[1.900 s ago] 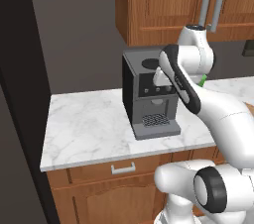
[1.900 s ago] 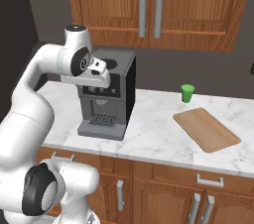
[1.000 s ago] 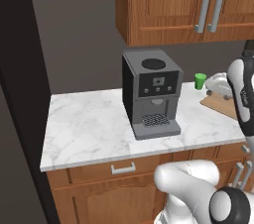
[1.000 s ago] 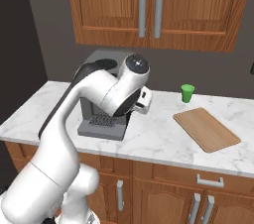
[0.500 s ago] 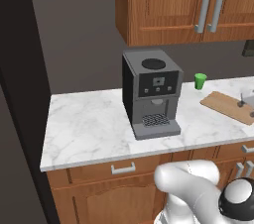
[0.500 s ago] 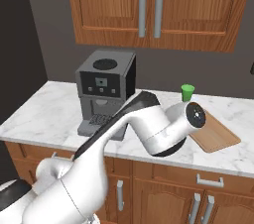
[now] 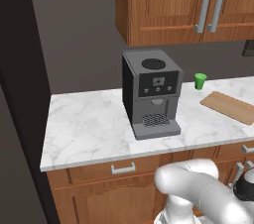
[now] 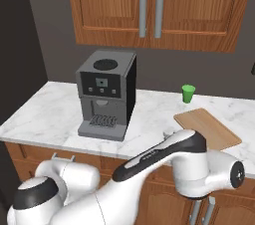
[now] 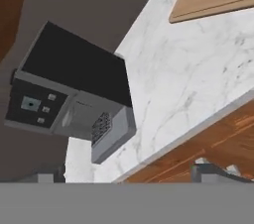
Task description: Open the drawer on the right and place the cutting tools on the cutting board.
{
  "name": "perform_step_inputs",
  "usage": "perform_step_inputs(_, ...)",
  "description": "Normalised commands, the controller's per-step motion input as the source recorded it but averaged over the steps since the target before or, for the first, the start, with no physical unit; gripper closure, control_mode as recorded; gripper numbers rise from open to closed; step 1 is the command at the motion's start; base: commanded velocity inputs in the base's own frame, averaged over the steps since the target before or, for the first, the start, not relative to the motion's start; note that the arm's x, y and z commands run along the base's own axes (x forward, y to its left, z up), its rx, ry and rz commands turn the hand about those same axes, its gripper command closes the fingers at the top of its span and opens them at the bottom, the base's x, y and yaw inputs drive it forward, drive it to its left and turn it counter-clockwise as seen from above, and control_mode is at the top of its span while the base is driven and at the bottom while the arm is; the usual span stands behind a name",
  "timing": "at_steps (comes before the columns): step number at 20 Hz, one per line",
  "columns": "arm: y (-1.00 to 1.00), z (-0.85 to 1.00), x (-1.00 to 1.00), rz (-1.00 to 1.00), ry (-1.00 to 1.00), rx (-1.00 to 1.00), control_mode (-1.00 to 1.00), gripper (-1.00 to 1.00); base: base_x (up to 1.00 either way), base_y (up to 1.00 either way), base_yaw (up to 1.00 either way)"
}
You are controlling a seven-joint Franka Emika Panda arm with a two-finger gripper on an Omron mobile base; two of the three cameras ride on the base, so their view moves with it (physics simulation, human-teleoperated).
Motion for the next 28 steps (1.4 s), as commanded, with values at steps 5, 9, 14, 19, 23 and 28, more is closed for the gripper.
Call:
perform_step_inputs(5, -0.46, -0.60, -0.02, -0.11, -0.19, 0.18, -1.00, -1.00, 0.00, 0.00, 0.00)
perform_step_inputs(9, -0.42, -0.69, 0.00, -0.11, -0.21, 0.11, -1.00, -1.00, 0.00, 0.00, 0.00)
perform_step_inputs(14, -0.40, -0.70, 0.00, -0.11, -0.21, 0.04, -1.00, -1.00, 0.00, 0.00, 0.00)
perform_step_inputs(19, -0.43, -0.54, 0.00, -0.10, -0.14, 0.01, -1.00, -1.00, 0.00, 0.00, 0.00)
perform_step_inputs(23, -0.42, -0.40, 0.00, -0.09, -0.06, 0.00, -1.00, -1.00, 0.00, 0.00, 0.00)
perform_step_inputs(28, -0.32, -0.37, 0.08, -0.08, 0.00, 0.00, -1.00, -1.00, 0.00, 0.00, 0.00)
